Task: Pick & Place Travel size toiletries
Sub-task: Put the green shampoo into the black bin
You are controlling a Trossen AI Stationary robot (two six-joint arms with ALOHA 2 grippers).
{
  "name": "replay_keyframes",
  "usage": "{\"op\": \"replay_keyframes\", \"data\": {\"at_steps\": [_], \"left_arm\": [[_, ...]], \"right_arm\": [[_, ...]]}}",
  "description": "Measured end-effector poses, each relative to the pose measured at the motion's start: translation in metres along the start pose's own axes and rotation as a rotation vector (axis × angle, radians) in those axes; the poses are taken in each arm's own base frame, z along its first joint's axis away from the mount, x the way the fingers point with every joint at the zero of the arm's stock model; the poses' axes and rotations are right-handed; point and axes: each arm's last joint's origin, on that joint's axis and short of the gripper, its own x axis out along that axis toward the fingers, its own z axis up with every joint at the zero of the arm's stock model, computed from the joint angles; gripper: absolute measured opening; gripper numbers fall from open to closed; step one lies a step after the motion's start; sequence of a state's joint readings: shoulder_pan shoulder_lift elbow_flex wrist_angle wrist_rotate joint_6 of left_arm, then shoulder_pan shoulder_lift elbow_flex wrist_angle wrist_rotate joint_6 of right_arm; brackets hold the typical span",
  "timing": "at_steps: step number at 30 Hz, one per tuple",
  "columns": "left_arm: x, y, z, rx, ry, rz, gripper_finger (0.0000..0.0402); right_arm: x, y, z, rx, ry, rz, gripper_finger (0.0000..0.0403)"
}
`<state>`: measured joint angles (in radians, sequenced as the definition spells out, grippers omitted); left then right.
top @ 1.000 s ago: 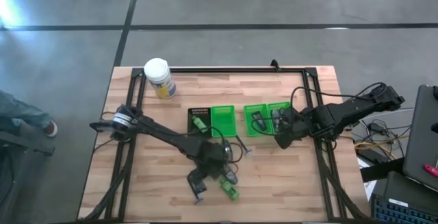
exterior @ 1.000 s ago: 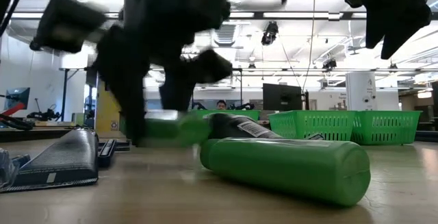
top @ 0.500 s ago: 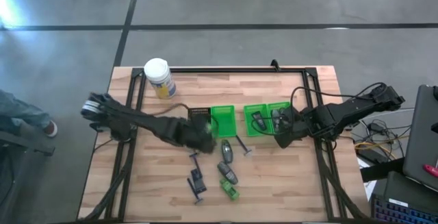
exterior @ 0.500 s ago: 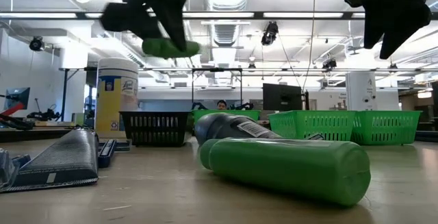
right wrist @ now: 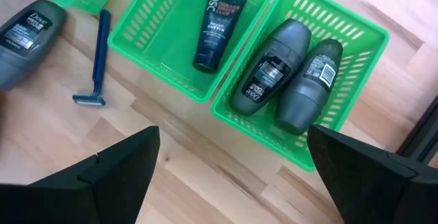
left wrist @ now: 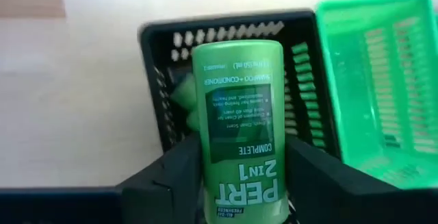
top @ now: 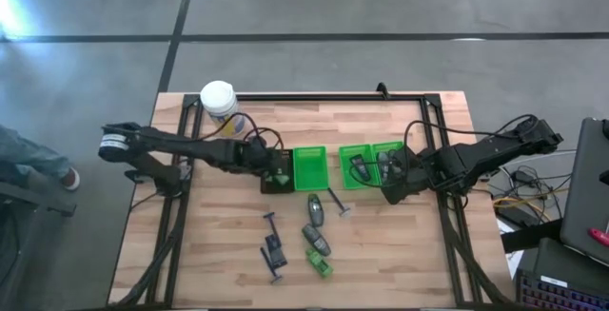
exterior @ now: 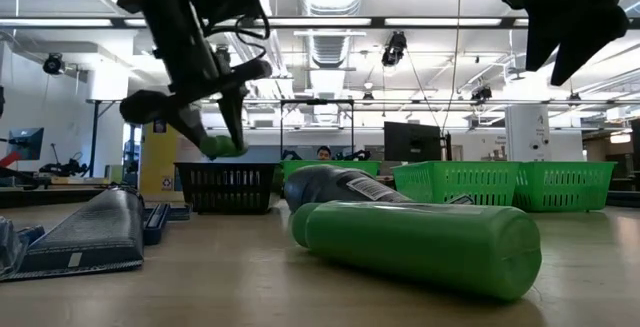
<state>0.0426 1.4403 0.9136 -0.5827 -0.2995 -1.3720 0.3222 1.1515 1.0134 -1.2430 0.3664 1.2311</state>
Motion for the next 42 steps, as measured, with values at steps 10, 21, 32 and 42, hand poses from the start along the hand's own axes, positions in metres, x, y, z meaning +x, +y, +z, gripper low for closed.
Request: {"op": "replay_keyframes", "data": {"at_steps": [10,21,32,42], "left_arm": [[-0.012,-0.017,0.007,0.137,-0.033,-0.065,0.0273],[-0.081,-0.086,-0.105,1.587,-0.038,-0.611,0.0264],[-0.047,-0.107,-0.161,1.885,0.255,-0.569,0.0237],[-0.074,-0.056,-0.132,1.891,0.309,-0.518,0.0191]], "right_arm": [[0.0,0.0,0.0,-0.001,0.007,0.003,0.0368],[0.0,0.001,-0.002,-0.052,0.061,0.028,0.0368],[0.001,0.044,-0.024,-0.052,0.079,0.287,0.0368],[0.048,0.144,-0.065,-0.02,0.103,0.408,0.0368]]}}
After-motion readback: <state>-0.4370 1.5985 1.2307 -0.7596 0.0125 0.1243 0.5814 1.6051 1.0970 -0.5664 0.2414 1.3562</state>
